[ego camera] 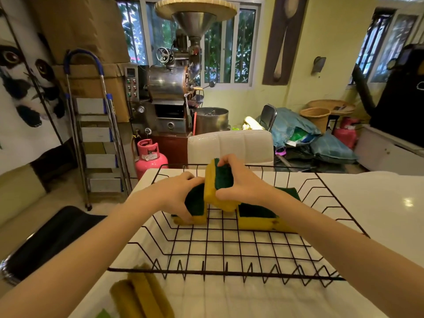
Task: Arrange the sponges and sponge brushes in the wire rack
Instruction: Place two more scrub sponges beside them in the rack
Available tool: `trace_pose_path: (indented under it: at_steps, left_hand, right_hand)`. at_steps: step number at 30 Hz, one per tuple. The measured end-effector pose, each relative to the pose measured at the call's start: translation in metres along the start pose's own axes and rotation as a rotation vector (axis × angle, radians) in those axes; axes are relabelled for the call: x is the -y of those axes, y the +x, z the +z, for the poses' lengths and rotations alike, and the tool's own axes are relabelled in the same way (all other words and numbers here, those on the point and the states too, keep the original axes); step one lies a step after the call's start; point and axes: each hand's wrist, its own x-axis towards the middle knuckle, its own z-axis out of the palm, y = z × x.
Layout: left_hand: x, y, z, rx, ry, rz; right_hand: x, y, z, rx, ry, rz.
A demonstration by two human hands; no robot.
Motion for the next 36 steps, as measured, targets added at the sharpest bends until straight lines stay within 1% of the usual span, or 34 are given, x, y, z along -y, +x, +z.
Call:
trace_pose_path:
  at_steps: [8, 12, 15, 17, 23, 28, 31, 34, 35, 36]
  left_hand:
    - [0.001, 0.0, 0.005, 0.038, 0.031, 0.004]
    - [-0.001, -0.001, 0.009, 0.028, 0.075, -0.012]
    - [-0.001, -0.004, 0.011, -0.004, 0.127, -0.009]
    - [-0.001, -0.005, 0.011, -0.025, 0.118, 0.001]
    - [-0.001, -0.005, 0.01, -0.04, 0.068, 0.03]
    - [-0.001, -0.003, 0.01, 0.011, 0.104, 0.024]
    - [-0.004, 0.0, 0.012, 0.046, 0.234, 0.026]
    - [-0.01, -0.003, 0.011, 0.073, 0.326, 0.015]
    - [-0.011, -0.005, 0.008, 0.076, 0.293, 0.016]
    - [-0.013, -0.009, 0.004, 0.081, 0.206, 0.015]
  right_hand:
    - [-0.006, -0.005, 0.006, 0.044, -0.237, -0.102]
    - [-0.008, -0.009, 0.009, 0.082, -0.416, -0.153]
    - [-0.009, -0.009, 0.011, 0.16, -0.467, -0.078]
    - [-0.009, -0.008, 0.012, 0.189, -0.47, -0.038]
    - [-0.011, -0.006, 0.013, 0.246, -0.503, 0.001]
    - [-0.015, -0.002, 0.013, 0.302, -0.541, 0.046]
    - [-0.012, 0.0, 0.013, 0.338, -0.578, 0.074]
    - [-0.004, 0.001, 0.011, 0.377, -0.692, 0.051]
    - [0.0, 0.0, 0.01, 0.388, -0.717, 0.047]
    - [0.004, -0.001, 0.009, 0.392, -0.709, 0.051]
